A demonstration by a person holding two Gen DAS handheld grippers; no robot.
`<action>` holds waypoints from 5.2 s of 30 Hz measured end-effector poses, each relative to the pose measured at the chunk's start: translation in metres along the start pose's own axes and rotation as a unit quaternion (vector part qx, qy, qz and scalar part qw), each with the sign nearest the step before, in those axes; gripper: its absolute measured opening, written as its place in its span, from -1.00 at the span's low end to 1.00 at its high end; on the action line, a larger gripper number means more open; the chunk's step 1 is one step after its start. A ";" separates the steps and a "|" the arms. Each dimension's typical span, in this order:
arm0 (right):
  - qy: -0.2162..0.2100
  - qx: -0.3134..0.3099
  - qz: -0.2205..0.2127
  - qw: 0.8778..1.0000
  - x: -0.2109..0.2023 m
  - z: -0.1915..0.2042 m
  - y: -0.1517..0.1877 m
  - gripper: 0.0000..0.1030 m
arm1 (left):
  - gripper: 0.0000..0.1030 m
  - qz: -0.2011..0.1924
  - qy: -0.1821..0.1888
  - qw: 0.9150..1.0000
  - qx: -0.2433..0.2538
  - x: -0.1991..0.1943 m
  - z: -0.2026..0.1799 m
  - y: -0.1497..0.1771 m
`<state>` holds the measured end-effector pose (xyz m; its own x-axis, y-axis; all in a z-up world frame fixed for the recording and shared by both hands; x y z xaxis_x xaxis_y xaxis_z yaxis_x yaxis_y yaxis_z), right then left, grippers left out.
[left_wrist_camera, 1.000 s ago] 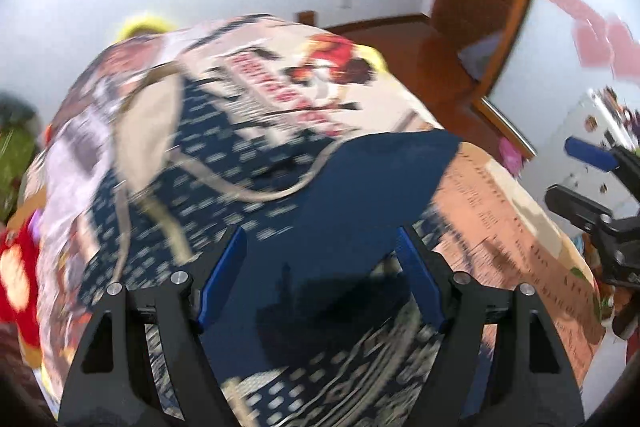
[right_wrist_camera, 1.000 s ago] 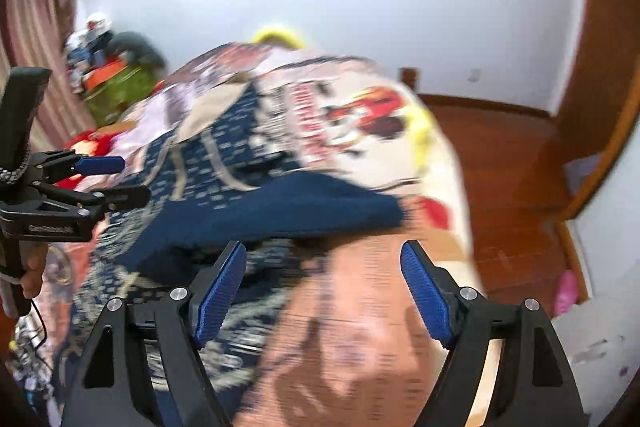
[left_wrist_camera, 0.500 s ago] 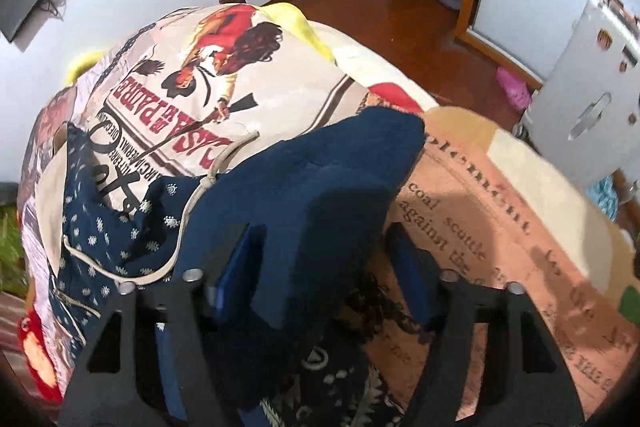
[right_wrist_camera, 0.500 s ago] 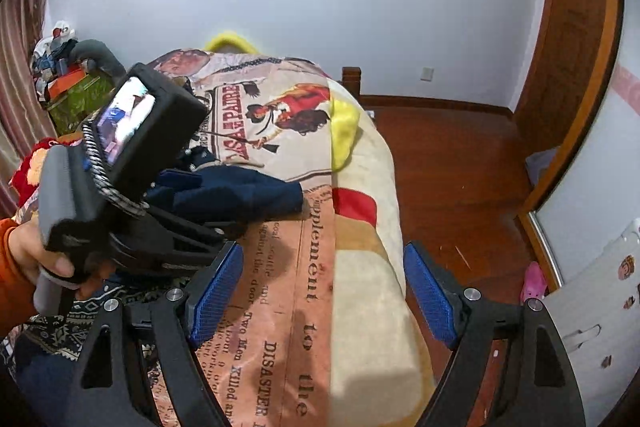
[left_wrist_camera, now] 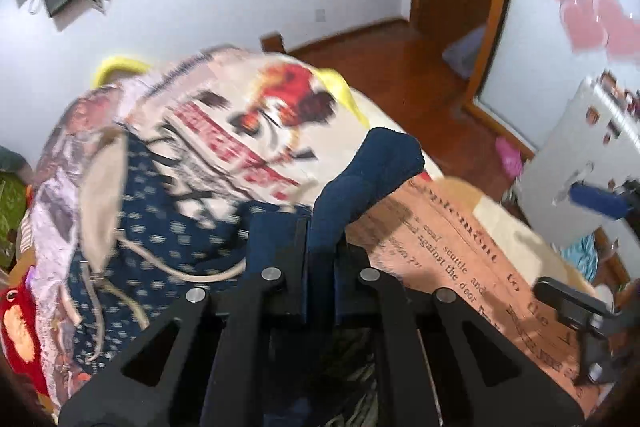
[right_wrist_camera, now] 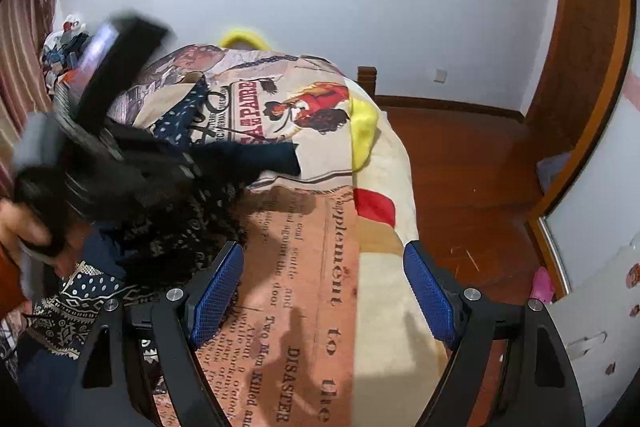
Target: Fold large clothes
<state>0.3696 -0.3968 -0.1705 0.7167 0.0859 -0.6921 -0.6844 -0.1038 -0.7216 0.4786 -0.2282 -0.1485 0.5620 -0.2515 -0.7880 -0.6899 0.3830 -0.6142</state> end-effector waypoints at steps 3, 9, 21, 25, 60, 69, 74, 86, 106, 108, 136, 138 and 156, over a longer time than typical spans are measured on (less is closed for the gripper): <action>-0.007 -0.007 -0.007 1.000 -0.005 0.012 -0.005 0.57 | -0.84 -0.020 -0.001 0.999 -0.028 -0.029 0.031 0.003; -0.019 -0.022 -0.017 0.999 -0.011 0.040 -0.013 0.57 | -0.84 -0.032 -0.022 0.994 -0.102 -0.070 0.123 0.044; -0.039 -0.049 0.001 0.998 0.006 0.099 -0.021 0.57 | -0.83 0.080 -0.029 0.967 -0.240 -0.041 0.250 0.200; -0.040 -0.056 0.019 0.997 0.020 0.117 -0.020 0.58 | -0.83 0.114 -0.028 0.953 -0.279 -0.033 0.274 0.241; -0.040 -0.092 0.115 0.988 0.154 0.133 -0.038 0.58 | -0.77 0.001 -0.026 0.970 -0.242 -0.016 0.263 0.131; -0.023 -0.014 0.116 0.993 0.167 0.113 -0.038 0.58 | -0.77 -0.099 -0.062 0.957 -0.265 -0.117 0.316 0.169; -0.025 -0.026 0.123 0.992 0.159 0.121 -0.035 0.58 | -0.74 0.019 -0.069 0.957 -0.280 -0.060 0.319 0.243; -0.034 -0.012 0.142 0.989 0.141 0.119 -0.024 0.58 | -0.11 0.114 -0.079 0.946 -0.294 -0.021 0.325 0.316; -0.081 -0.049 0.042 0.995 0.080 0.147 -0.120 0.59 | 0.29 0.036 -0.108 0.967 -0.227 -0.067 0.338 0.182; -0.089 -0.049 0.033 0.994 0.084 0.155 -0.136 0.59 | 0.40 0.022 -0.094 0.969 -0.228 -0.061 0.337 0.158; -0.206 0.081 0.120 0.968 0.298 0.213 -0.181 -0.73 | -0.88 0.053 0.033 0.938 -0.341 0.110 0.378 0.089; -0.209 0.063 0.111 0.970 0.288 0.218 -0.180 -0.84 | -0.93 0.048 0.027 0.945 -0.323 0.098 0.371 0.085; -0.218 -0.069 0.099 0.968 0.130 0.233 -0.077 -0.89 | -0.92 0.108 0.070 0.963 -0.236 -0.018 0.272 0.191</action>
<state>0.4837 -0.1464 -0.2084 0.4278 0.4577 -0.7794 -0.7572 -0.2894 -0.5856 0.4607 0.0914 -0.2406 0.3374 -0.3407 -0.8775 -0.9332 0.0012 -0.3593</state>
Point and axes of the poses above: each gripper's, at about its wrist camera, not at the fingertips, and x roughly the way its jaws point, z to its left, y to its underside, the point moved 3 cm from there along x, roughly the way its jaws point, and after that the axes turned 2 degrees about -x, right-handed, at the moved point
